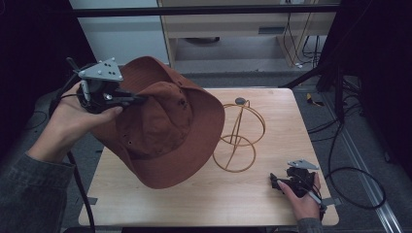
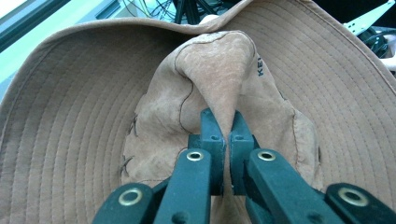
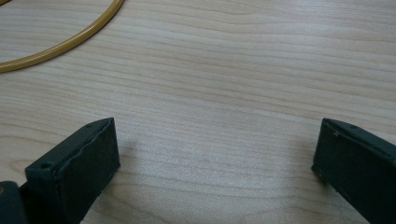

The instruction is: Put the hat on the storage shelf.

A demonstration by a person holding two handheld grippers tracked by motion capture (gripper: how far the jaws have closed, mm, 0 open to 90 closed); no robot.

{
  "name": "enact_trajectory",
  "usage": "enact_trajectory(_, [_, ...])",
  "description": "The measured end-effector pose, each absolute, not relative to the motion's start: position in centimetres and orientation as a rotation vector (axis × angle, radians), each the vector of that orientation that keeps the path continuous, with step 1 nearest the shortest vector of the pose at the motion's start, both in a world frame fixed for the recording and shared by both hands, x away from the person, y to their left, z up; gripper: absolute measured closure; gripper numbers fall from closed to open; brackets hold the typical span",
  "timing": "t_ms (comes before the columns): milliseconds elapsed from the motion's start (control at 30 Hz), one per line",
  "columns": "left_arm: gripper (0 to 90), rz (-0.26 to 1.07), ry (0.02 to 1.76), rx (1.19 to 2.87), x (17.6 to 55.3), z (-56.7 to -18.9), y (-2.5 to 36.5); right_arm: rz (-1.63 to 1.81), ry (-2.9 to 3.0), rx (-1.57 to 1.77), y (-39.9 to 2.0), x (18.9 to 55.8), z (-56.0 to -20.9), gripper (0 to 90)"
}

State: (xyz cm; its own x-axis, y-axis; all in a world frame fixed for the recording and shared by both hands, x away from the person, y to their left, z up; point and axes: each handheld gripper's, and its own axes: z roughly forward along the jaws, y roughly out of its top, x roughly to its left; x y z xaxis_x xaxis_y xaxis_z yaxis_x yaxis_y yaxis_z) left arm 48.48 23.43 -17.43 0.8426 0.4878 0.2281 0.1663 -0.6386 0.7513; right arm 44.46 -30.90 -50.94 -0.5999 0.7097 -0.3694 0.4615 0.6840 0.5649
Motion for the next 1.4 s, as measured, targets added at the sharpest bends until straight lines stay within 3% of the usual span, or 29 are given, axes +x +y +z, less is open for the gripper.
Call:
enact_trajectory(967, [88.5,0.496,0.324,2.288,49.0,-17.2,14.8,0.563,2.316,0.898,-30.9,44.5,-50.9,0.5])
enact_trajectory(1400, [88.5,0.489,0.305,2.283,49.8,-17.0,12.6,0.565,2.314,0.897,-30.9,44.5,-51.0,0.5])
